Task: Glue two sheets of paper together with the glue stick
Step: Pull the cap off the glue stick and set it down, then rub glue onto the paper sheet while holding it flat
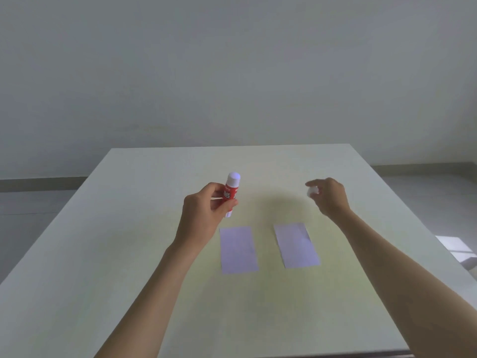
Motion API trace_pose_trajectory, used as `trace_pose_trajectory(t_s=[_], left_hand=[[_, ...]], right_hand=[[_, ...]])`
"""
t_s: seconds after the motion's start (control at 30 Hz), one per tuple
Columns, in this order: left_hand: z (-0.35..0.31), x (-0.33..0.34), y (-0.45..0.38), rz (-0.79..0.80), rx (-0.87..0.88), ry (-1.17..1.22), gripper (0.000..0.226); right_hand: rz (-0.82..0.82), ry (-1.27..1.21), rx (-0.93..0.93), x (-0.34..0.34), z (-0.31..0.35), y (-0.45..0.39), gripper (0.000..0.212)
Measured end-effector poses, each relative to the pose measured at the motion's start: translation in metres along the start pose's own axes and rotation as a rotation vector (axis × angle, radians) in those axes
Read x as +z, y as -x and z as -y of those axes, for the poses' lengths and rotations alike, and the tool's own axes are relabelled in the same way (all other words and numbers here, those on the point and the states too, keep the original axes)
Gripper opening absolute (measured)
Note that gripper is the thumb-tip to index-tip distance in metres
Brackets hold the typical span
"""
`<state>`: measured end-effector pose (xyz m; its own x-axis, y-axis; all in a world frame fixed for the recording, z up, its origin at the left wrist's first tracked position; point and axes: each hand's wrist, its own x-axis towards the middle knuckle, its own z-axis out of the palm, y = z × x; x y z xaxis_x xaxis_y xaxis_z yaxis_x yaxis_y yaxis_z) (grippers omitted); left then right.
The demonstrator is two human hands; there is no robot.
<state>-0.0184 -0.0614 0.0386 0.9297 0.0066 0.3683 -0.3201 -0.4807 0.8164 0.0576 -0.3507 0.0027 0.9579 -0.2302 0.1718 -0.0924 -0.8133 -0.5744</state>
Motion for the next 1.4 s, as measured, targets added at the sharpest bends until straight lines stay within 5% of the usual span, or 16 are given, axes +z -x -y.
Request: trace_pose_trajectory(t_s=[0.4,0.53,0.7,0.9,1.03,1.2,1.4], left_hand=[[0.006,0.003,0.003,-0.047,-0.061,0.097,0.015],[0.002,0.001,0.003,-0.085,-0.135,0.151,0.014],[-0.006,0.007,0.002,-0.089,-0.207,0.357,0.018],[-0.021,0.019,0.004,-0.088,-0.259,0.559,0.018],[-0.007,0.010,0.009,0.008,-0.158,0.244,0.029],[0.041,-0.015,0.020,0.507,-0.211,-0.216,0.071],[0.071,-0.015,0.026,0.608,-0.164,-0.286,0.081]], right_hand=[[-0.021,0.076,0.001,0.015,-0.029,0.008,0.031],[-0.011,0.048,-0.022,0.005,-0.028,0.013,0.051],[-0.165,-0.231,-0.003,-0.018,0.030,0.034,0.039],[0.625,-0.998,-0.069,-0.013,0.114,0.099,0.035],[0.494,-1.146,0.044,-0.002,0.116,0.101,0.014],[0.218,-0.855,0.049,0.001,0.099,0.086,0.012],[0.218,-0.483,-0.085,0.027,0.098,0.093,0.016]])
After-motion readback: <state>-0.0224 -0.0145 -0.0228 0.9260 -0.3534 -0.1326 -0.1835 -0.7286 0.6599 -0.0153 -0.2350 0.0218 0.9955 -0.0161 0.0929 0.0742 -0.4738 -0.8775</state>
